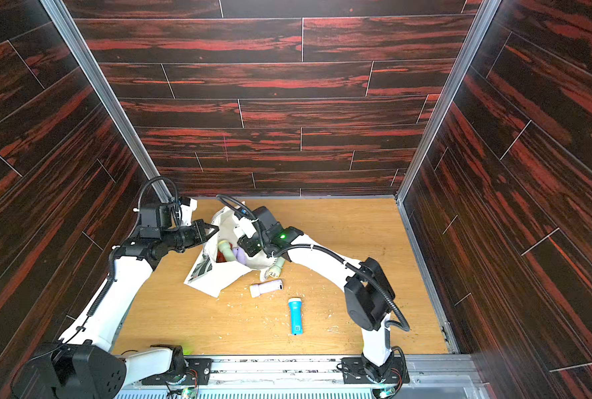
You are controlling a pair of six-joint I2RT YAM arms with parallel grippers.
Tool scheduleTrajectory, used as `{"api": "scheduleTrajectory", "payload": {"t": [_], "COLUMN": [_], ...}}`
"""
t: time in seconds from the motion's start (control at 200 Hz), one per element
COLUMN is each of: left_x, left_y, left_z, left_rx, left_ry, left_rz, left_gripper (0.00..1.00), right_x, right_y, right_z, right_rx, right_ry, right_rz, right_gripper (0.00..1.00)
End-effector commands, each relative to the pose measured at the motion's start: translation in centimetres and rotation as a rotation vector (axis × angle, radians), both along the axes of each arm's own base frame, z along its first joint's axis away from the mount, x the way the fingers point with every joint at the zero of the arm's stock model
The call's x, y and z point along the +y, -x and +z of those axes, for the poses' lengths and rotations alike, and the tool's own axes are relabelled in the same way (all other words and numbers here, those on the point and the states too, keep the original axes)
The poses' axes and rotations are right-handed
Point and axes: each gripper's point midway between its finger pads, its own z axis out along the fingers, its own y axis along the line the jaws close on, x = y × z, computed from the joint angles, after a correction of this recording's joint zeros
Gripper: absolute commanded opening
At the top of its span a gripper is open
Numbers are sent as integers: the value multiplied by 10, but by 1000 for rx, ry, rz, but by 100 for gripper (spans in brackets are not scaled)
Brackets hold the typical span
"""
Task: Put the flashlights into the tote bags
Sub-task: Place the flashlight in the canvas bag.
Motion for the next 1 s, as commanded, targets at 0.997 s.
{"api": "scheduleTrajectory", "payload": {"t": [0.997], "left_x": [-16], "left_y": [-3], "left_z": [40], "left_rx": [-95], "left_ry": [189], "left_rz": [-30], "left_gripper": [0], "right_x": [35], "right_y": [-5], "right_z": [-73], "right_rx": [289], "right_ry": [31], "right_rz": [-153], "right_gripper": [0]}}
